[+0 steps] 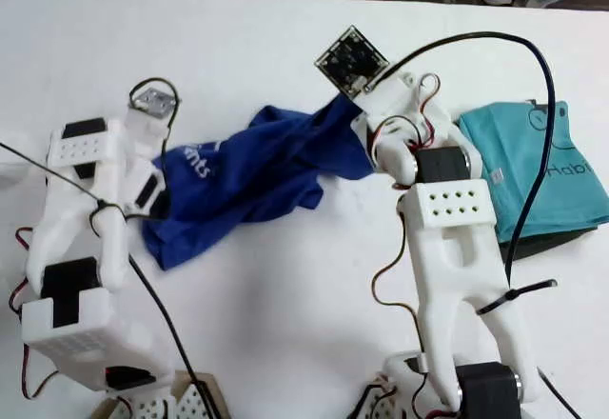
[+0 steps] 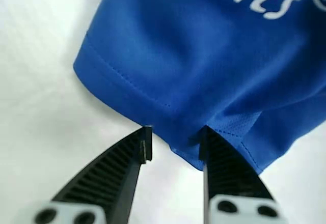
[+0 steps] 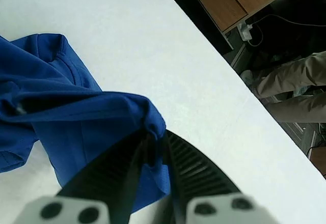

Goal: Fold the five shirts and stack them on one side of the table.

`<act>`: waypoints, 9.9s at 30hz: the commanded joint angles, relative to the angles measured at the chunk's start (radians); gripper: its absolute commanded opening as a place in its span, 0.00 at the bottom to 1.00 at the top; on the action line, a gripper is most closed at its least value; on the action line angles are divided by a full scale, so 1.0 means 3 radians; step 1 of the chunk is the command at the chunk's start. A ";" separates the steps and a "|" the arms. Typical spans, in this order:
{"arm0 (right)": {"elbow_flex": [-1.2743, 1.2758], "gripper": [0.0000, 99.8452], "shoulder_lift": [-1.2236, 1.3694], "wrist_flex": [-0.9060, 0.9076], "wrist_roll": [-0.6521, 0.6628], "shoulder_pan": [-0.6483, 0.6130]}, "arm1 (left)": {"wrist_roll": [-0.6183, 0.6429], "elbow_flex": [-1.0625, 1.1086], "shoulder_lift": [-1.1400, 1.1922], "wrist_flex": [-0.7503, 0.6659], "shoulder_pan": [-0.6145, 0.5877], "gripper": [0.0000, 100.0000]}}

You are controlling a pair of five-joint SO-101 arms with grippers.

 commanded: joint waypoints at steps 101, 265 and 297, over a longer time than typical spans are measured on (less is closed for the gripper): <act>-0.0818 0.02 -0.0386 0.0222 -0.0302 -0.0100 | 0.0281 -0.0729 -0.0915 0.0419 0.0302 0.03; -0.1401 0.02 -0.1082 0.0049 -0.0327 0.0274 | 0.0404 -0.2637 -0.1984 0.1514 0.0128 0.03; -0.1580 0.02 -0.1297 0.0846 -0.0307 0.0043 | 0.0634 -0.0325 -0.2941 0.0547 0.0153 0.03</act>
